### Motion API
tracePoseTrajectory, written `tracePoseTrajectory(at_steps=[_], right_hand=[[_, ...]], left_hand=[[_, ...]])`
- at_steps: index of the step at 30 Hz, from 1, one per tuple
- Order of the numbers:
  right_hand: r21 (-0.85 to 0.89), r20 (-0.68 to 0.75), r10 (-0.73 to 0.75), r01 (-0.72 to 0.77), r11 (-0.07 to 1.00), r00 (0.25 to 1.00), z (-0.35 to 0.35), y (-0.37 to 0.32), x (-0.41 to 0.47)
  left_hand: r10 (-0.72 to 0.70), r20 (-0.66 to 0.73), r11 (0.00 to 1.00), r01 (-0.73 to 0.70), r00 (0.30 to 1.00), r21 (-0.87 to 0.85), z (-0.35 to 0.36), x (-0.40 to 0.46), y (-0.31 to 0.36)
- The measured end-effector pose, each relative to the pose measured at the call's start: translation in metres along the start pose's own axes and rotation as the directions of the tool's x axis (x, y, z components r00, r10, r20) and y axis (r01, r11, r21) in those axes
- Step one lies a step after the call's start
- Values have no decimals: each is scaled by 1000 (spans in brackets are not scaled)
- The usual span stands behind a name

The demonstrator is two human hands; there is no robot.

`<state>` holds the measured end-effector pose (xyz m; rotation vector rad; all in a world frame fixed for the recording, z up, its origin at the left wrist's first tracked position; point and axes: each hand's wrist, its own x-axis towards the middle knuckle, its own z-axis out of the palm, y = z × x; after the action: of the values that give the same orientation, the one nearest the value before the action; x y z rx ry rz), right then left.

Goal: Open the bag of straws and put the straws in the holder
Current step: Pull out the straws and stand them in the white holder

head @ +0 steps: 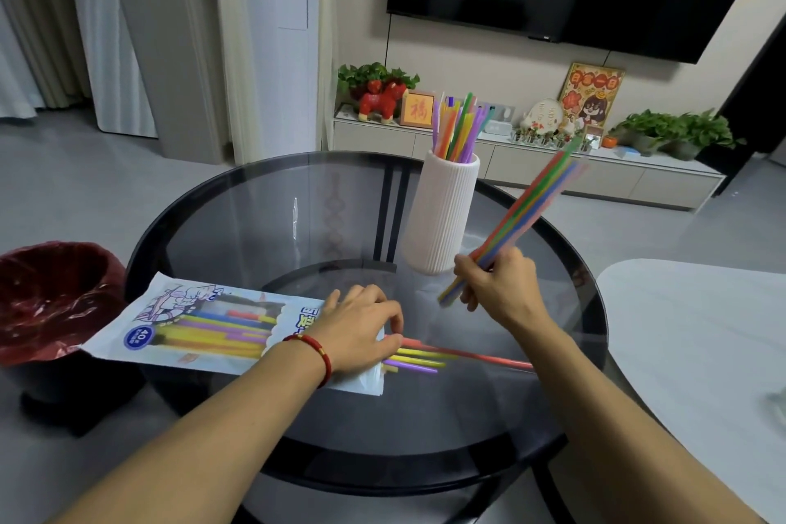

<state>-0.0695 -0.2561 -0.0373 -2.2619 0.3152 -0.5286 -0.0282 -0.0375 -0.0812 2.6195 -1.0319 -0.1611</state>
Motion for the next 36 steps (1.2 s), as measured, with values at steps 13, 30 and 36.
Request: tracePoseTrajectory(at_steps=[13,30,36], right_hand=[[478,-448,81,163,863,890,-51,-87,102],[-212,-291,-196,137,968,937,-48,-122,124],[-349,2,-447,420,838,894,-38,-109,124]], left_hand=[[36,-177,997,-48,984,-64,5,7,-4],[26,-171,998,-34,985,-49,5,8,-6],[32,-191,998,-42,981,-49,3,4,-5]])
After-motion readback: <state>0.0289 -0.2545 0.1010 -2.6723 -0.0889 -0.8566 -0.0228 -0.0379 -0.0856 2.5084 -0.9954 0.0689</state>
